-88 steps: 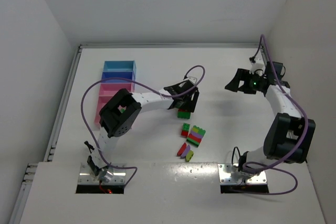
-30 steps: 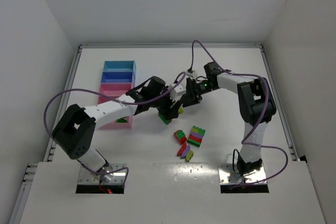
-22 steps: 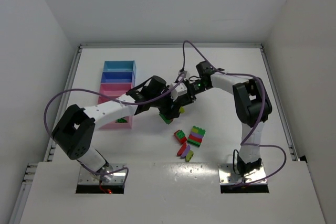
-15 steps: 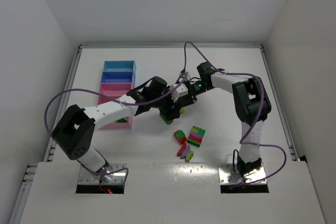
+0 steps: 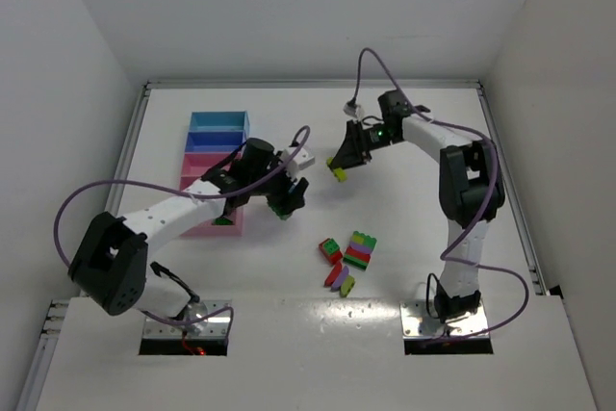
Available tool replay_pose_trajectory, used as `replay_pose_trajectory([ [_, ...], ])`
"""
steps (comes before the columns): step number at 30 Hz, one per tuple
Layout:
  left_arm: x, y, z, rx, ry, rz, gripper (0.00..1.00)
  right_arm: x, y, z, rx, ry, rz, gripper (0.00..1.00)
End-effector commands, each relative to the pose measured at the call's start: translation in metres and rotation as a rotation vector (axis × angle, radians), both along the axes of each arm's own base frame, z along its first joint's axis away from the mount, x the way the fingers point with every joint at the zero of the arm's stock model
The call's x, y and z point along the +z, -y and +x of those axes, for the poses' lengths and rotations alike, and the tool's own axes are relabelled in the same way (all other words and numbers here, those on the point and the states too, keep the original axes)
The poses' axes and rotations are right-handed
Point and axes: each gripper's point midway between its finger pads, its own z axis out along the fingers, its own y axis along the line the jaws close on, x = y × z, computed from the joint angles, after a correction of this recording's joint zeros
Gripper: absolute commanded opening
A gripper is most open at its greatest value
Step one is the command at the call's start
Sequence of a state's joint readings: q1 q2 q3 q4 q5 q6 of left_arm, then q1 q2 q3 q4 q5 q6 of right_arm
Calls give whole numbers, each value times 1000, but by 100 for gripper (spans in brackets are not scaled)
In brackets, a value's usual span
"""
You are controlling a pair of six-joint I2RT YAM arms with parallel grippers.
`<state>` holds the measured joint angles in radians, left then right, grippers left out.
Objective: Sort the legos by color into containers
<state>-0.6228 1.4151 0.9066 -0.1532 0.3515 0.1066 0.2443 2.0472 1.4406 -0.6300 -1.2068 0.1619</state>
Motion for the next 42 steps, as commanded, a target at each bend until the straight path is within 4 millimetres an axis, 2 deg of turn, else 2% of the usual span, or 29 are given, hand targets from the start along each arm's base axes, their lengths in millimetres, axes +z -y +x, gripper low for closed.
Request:
replay_pose_trajectory([
  [1, -4, -34, -7, 52, -19, 65, 25, 33, 11, 52, -82, 156, 3, 0],
  [3, -10, -38, -12, 52, -29, 71, 25, 34, 13, 67, -101, 164, -1, 0],
  [5, -10, -38, -16, 52, -38, 61, 25, 45, 10, 84, -128, 213, -2, 0],
  [8, -6, -34, -20, 30, -41, 41, 25, 53, -1, 112, -190, 308, -25, 0],
  [9, 0, -31, -18, 22, -33, 28, 25, 64, -18, 119, -194, 369, -13, 0],
  [11, 8, -27, -17, 26, -40, 1, 25, 57, -31, 137, -226, 406, -51, 0],
  [12, 17, -24, -13, 28, -35, -24, 25, 69, -47, 141, -201, 471, -57, 0],
  [15, 42, -16, -13, 20, -60, -114, 25, 63, -64, 158, -244, 561, -132, 0],
  [16, 56, -13, -10, 26, -64, -146, 25, 70, -72, 166, -268, 618, -99, 0],
  [18, 80, -7, -15, -14, -47, -195, 25, 78, -74, 180, -326, 659, -81, 0],
  [19, 93, -3, -13, -29, -27, -216, 25, 83, -78, 194, -363, 680, -51, 0],
  [20, 99, -4, -14, -25, -25, -225, 25, 100, -83, 204, -383, 715, -12, 0],
  [21, 106, -1, -16, -39, -30, -243, 25, 95, -89, 220, -423, 705, 20, 0],
  [22, 106, 0, -18, -50, -34, -248, 25, 94, -93, 228, -440, 698, 47, 0],
  [23, 105, 0, -21, -59, -49, -248, 25, 114, -104, 236, -453, 723, 103, 0],
  [24, 109, 5, -25, -87, -39, -253, 25, 115, -109, 242, -459, 710, 136, 0],
  [25, 103, 5, -27, -92, -65, -245, 25, 133, -121, 244, -480, 702, 229, 0],
  [26, 103, 8, -29, -109, -55, -239, 25, 107, -126, 251, -492, 655, 247, 0],
  [28, 99, 9, -36, -140, -74, -239, 25, 102, -139, 255, -519, 642, 291, 0],
  [29, 99, 9, -36, -140, -74, -239, 25, 109, -154, 251, -495, 667, 309, 0],
  [30, 100, 10, -38, -152, -79, -245, 25, 90, -163, 249, -476, 657, 308, 0],
  [33, 99, 10, -42, -173, -85, -245, 25, 83, -187, 235, -444, 660, 352, 0],
  [34, 103, 7, -40, -164, -73, -251, 25, 69, -193, 232, -435, 650, 348, 0],
  [35, 107, 6, -42, -166, -62, -256, 25, 71, -202, 228, -435, 645, 373, 0],
  [36, 107, 6, -42, -160, -72, -260, 25, 73, -202, 230, -444, 659, 384, 0],
  [37, 108, 5, -44, -160, -73, -260, 25, 68, -210, 224, -433, 641, 391, 0],
  [38, 108, 5, -44, -160, -73, -260, 25, 67, -211, 227, -443, 656, 402, 0],
  [40, 109, 5, -45, -155, -81, -263, 25, 73, -226, 217, -430, 671, 428, 0],
  [42, 112, 4, -46, -156, -71, -268, 25, 81, -232, 214, -434, 685, 446, 0],
])
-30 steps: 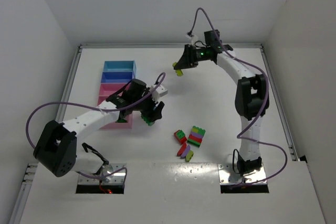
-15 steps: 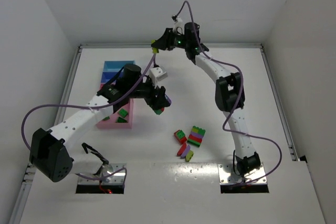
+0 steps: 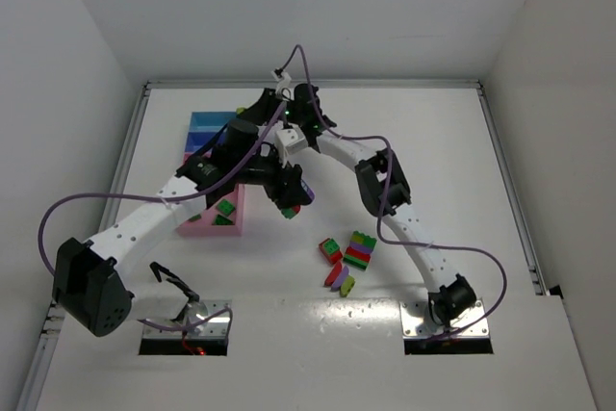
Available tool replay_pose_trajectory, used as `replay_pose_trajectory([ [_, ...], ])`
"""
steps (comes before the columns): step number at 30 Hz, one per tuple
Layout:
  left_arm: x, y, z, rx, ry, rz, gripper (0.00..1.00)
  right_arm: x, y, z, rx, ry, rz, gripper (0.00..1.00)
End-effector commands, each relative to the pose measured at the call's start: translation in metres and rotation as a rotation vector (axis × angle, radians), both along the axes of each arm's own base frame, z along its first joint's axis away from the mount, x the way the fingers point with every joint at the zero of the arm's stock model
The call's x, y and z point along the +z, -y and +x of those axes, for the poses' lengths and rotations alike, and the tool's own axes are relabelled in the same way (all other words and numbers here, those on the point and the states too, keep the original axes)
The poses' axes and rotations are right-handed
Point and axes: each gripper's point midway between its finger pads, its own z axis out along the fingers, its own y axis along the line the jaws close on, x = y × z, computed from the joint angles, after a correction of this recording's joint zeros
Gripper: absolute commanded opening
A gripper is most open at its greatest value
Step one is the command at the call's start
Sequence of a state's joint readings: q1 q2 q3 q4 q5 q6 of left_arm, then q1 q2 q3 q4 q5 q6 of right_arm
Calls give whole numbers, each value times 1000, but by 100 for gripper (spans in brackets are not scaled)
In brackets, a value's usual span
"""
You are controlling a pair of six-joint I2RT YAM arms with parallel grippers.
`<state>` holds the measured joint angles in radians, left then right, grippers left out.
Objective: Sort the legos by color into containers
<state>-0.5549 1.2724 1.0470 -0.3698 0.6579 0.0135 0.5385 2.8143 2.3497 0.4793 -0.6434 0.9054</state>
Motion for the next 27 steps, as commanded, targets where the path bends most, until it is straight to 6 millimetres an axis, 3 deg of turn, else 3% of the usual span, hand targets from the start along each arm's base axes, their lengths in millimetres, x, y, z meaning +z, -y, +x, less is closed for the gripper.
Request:
replay_pose_trajectory([
  [1, 21, -4, -5, -7, 36, -49, 25, 84, -13, -2, -19, 196, 149, 0],
  [6, 18, -6, -9, -7, 27, -44, 25, 85, -24, 1, -83, 229, 155, 0],
  [12, 17, -10, -9, -1, 26, -36, 25, 71, -26, 23, -241, 264, 140, 0],
  [17, 17, -10, -9, -1, 26, -36, 25, 59, -34, 23, -269, 270, 129, 0],
  [27, 16, -13, -8, 8, 17, -31, 25, 59, -43, 24, -335, 303, 128, 7],
])
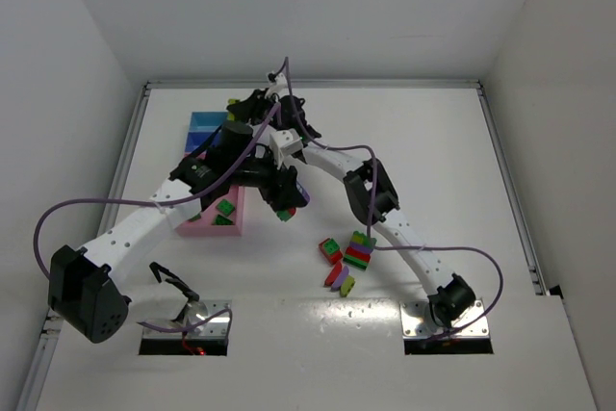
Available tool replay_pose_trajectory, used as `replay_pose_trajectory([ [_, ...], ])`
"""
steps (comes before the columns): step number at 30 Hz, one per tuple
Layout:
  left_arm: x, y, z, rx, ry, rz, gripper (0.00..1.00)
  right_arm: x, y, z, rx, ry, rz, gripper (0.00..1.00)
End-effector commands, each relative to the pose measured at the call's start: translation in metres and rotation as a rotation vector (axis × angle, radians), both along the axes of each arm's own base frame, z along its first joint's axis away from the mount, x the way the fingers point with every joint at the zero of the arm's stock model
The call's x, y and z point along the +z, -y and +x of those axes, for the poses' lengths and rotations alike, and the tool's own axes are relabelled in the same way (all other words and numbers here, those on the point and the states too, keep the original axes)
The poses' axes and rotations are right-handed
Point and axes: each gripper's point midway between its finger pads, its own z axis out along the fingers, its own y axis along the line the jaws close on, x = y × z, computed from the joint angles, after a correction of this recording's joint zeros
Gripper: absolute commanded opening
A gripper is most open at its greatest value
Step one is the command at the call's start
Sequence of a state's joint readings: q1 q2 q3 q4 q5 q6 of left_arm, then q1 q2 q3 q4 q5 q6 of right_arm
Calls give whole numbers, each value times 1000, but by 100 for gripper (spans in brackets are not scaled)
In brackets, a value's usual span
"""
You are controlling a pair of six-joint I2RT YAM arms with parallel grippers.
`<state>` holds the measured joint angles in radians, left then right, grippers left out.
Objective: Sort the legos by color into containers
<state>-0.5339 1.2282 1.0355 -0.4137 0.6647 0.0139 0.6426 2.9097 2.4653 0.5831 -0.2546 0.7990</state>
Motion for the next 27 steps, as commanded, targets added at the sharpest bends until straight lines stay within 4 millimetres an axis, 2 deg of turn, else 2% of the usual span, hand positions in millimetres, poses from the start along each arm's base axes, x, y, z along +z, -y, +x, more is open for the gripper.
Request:
replay_pose_trajectory([
  [1, 12, -2, -2, -7, 28, -33, 25, 51, -4, 0, -40, 135, 71, 9],
  [2, 12, -4, 1, 2, 28, -33, 25, 51, -4, 1, -49, 134, 72, 12],
  [5, 9, -5, 0, 2, 20, -28, 25, 47, -3, 3, -60, 125, 68, 30],
  [6, 11, -5, -1, 2, 28, -33, 25, 47, -3, 3, -60, 125, 68, 42],
  [7, 11, -5, -1, 2, 28, -33, 25, 45, -3, 3, -60, 118, 62, 50],
  [11, 8, -6, -2, 2, 20, -28, 25, 45, -5, 0, -38, 114, 65, 69],
  [14, 8, -6, -3, 6, 12, -31, 25, 41, -2, 0, -22, 116, 59, 75],
  [17, 8, -6, -3, 6, 12, -31, 25, 63, 5, -6, 7, 120, 83, 75],
  [18, 8, -6, -3, 6, 12, -31, 25, 62, 21, 3, -3, 107, 80, 75],
  [19, 8, -6, -3, 6, 12, -31, 25, 88, 28, 0, 24, 132, 97, 76],
  [20, 9, -5, -1, 6, 20, -35, 25, 100, 38, 3, 29, 136, 105, 76],
  [21, 13, -6, -3, 6, 31, -41, 25, 100, 59, 12, 27, 110, 100, 76],
  [22, 13, -6, -3, 6, 31, -41, 25, 108, 72, 16, 19, 107, 93, 76],
  [23, 18, -6, -3, 6, 49, -52, 24, 132, 89, 11, 11, 113, 92, 76],
  [24, 18, -6, -3, 6, 50, -52, 24, 145, 115, 19, -15, 138, 75, 76],
  [25, 13, -7, -3, 19, 35, -44, 24, 155, 131, 20, -38, 140, 65, 76],
  [26, 19, -7, -3, 23, 48, -60, 24, 178, 150, 11, -47, 144, 61, 78],
  [27, 21, -6, -1, 23, 59, -66, 24, 181, 178, 17, -77, 140, 22, 78],
])
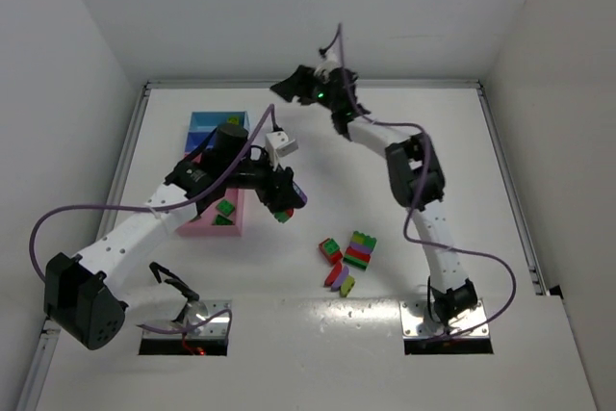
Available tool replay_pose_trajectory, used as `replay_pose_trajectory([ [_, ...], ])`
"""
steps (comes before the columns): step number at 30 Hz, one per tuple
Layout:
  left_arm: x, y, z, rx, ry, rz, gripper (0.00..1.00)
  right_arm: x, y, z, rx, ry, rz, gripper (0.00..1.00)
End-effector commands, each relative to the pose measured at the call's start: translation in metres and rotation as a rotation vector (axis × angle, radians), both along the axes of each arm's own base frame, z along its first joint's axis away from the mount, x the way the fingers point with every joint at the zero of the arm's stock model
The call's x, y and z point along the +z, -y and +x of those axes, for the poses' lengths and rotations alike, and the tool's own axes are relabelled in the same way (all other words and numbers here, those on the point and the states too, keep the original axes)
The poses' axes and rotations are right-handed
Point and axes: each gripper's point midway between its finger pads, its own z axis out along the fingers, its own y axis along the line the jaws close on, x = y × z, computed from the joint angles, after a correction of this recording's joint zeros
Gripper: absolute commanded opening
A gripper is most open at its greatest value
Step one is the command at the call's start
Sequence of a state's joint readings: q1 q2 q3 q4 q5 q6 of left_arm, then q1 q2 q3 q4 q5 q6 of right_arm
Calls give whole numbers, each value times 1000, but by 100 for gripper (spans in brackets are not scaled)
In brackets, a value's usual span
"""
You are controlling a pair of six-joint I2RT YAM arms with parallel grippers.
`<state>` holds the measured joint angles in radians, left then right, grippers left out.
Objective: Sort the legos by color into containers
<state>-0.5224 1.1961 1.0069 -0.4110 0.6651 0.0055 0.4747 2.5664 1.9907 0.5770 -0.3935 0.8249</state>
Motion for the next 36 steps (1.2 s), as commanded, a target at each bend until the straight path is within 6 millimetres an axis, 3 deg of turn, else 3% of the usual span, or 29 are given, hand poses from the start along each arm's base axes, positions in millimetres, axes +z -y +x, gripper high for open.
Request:
replay_pose_trajectory([
  [1, 25, 2, 3, 19, 47, -73, 24, 151, 86, 1, -71, 237, 43, 79],
  [2, 29, 3, 6, 33, 57, -87, 24, 183, 104, -11, -82, 267, 37, 79],
  [3, 27, 4, 7, 41, 45, -95, 23, 184, 118, -16, -84, 271, -2, 79],
  [4, 30, 4, 10, 63, 46, -106, 21, 179, 145, -16, -107, 232, -46, 80],
  [5, 30, 5, 18, 105, 19, -131, 20, 157, 160, -23, -115, 167, -89, 82],
  [6, 27, 4, 29, 165, 4, -130, 18, 181, 178, -39, -136, 211, -128, 82],
  [7, 27, 3, 38, 235, -43, -151, 13, 147, 199, -52, -137, 113, -184, 82],
  [9, 24, 1, 57, 336, -58, -160, 11, 138, 218, -75, -132, 118, -279, 82],
  [10, 21, 2, 71, 411, -92, -175, 11, 131, 227, -103, -117, 84, -316, 82],
  [11, 21, 5, 74, 424, -117, -191, 11, 127, 230, -117, -109, 82, -345, 82],
  [12, 20, 6, 82, 469, -128, -193, 11, 104, 234, -135, -93, 50, -384, 82],
  [13, 13, 8, 94, 513, -158, -185, 11, 97, 237, -150, -82, 20, -402, 82],
  [14, 10, 11, 100, 575, -209, -202, 11, 108, 239, -166, -84, 45, -405, 82],
  [15, 4, 1, 118, 700, -214, -189, 11, 89, 242, -182, -72, 1, -422, 82],
  [17, 8, 1, 136, 805, -248, -192, 11, 78, 237, -205, -50, -12, -443, 82],
  [18, -6, -5, 147, 874, -259, -149, 11, 70, 239, -221, -48, -22, -445, 82],
  [19, 4, 1, 153, 877, -240, -162, 11, 68, 237, -226, -53, -28, -441, 82],
  [21, -6, 7, 158, 896, -255, -130, 11, 57, 234, -238, -41, -62, -432, 82],
  [24, -3, 8, 168, 946, -217, -117, 11, 44, 224, -256, 21, -138, -390, 82],
  [25, -14, 8, 169, 967, -216, -87, 11, 45, 219, -261, 41, -140, -375, 82],
  [31, -27, 14, 181, 1011, -261, -85, 10, 48, 193, -266, 57, -163, -274, 82],
  [36, -27, 20, 193, 1024, -262, -93, 10, 54, 183, -249, 1, -199, -181, 83],
])
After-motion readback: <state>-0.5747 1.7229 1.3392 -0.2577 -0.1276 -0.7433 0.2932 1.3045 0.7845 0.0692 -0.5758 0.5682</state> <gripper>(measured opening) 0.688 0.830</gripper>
